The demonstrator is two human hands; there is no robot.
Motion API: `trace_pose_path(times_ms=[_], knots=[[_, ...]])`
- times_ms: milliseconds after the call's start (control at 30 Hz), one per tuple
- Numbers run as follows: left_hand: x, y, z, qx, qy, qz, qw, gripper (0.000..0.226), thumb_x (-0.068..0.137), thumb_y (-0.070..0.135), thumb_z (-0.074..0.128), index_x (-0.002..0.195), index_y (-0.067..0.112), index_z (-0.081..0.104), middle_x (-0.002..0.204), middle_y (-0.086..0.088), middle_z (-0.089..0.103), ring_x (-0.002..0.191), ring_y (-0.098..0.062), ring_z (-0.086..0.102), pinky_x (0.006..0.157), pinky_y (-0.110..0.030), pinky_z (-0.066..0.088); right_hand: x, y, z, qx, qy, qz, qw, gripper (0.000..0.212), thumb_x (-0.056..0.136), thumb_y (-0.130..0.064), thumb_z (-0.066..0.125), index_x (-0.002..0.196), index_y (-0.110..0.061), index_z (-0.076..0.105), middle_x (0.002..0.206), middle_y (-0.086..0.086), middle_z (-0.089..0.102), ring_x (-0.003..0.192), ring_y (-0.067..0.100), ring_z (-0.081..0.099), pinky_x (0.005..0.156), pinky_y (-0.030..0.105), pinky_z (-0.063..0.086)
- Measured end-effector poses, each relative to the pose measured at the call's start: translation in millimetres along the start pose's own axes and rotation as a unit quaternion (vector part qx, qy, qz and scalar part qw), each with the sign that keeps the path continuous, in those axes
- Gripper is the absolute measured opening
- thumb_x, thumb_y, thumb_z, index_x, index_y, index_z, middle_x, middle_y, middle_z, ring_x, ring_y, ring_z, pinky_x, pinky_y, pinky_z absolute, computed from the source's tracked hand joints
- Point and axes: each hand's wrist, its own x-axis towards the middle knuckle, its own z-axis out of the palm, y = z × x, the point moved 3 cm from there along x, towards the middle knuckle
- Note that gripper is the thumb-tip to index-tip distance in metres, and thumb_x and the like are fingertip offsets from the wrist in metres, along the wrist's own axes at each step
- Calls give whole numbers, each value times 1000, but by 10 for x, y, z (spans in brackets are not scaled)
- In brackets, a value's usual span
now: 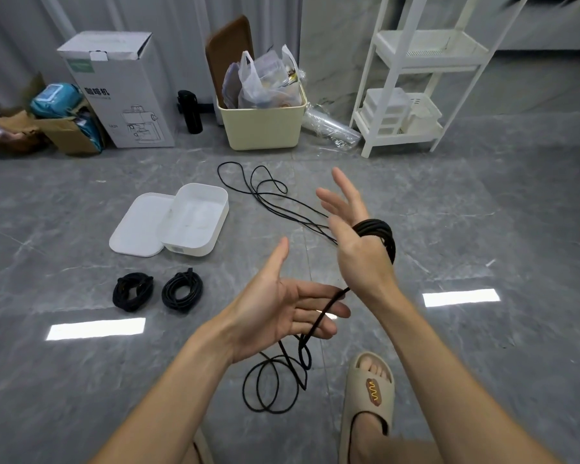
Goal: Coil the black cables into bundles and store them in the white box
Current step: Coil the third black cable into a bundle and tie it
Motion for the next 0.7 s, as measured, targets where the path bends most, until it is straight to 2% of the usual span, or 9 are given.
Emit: trace_pose_path(times_ms=[67, 133, 200, 300, 367, 433, 467, 600, 700], knots=[[-14, 23, -26, 20, -4, 0, 1000, 105, 89, 80, 10, 129, -2, 60, 104, -16, 72, 80, -22, 67, 79, -30, 54, -29, 44, -20, -93, -17, 14, 995, 54, 105, -10, 36, 145, -47, 39, 133, -13, 58, 110, 10, 56, 84, 4, 44], [-29, 60, -68, 30, 2, 3, 1000, 103, 90, 79, 9, 124, -1, 65, 96, -15, 71, 71, -21, 64, 76, -30, 54, -38, 113, -36, -190, -58, 51, 979, 49, 105, -11, 36, 143, -41, 45, 114, -11, 68, 88, 8, 63, 64, 4, 43], [-42, 108, -115, 29, 17, 10, 999, 100, 90, 78, 12, 115, 1, 72, 87, -15, 69, 59, -18, 57, 69, -32, 54, -43, 166, -51, -277, -126, 115, 946, 43, 100, -7, 37, 128, -30, 58, 77, -10, 71, 53, -1, 61, 51, 8, 40], [-83, 177, -173, 68, 60, 18, 996, 92, 90, 77, 18, 101, 4, 73, 75, -14, 66, 45, -13, 38, 53, -28, 48, -113, 253, -28, -353, -244, 221, 876, 32, 95, -7, 40, 111, -13, 67, 54, 3, 56, 42, 19, 53, 44, 26, 40], [-110, 221, -209, 141, 122, 40, 982, 79, 92, 76, 21, 91, 15, 71, 64, -9, 61, 41, -11, 31, 47, -22, 39, -201, 264, 17, -255, -289, 308, 870, 40, 101, -34, 42, 106, -5, 70, 48, 2, 40, 39, 16, 34, 41, 25, 31], [-122, 270, -254, 241, 195, 76, 948, 68, 93, 76, 22, 72, 26, 65, 56, -2, 53, 42, -10, 34, 50, -23, 34, -267, 225, 84, -167, -330, 367, 854, 80, 91, -77, 35, 96, -6, 72, 46, -2, 29, 40, 14, 21, 39, 19, 23], [-124, 294, -276, 274, 225, 100, 930, 66, 91, 76, 24, 66, 25, 59, 54, 0, 48, 45, -12, 36, 53, -25, 33, -288, 206, 129, -143, -357, 380, 841, 92, 84, -87, 30, 92, -6, 73, 46, -2, 26, 41, 14, 17, 38, 19, 20], [-144, 380, -332, 263, 292, 217, 893, 64, 85, 73, 34, 57, 15, 40, 52, 4, 34, 50, -14, 31, 47, -19, 28, -412, 129, 324, -11, -494, 383, 781, 95, 84, -87, 23, 90, -5, 71, 40, -5, 23, 36, 10, 14, 38, 19, 13], [-173, 404, -331, 231, 278, 251, 898, 66, 84, 75, 32, 55, 17, 45, 44, 4, 34, 42, -10, 29, 42, -14, 28, -511, 29, 461, 135, -576, 369, 717, 81, 93, -75, 29, 98, -4, 68, 36, -7, 27, 29, 5, 16, 34, 18, 11]])
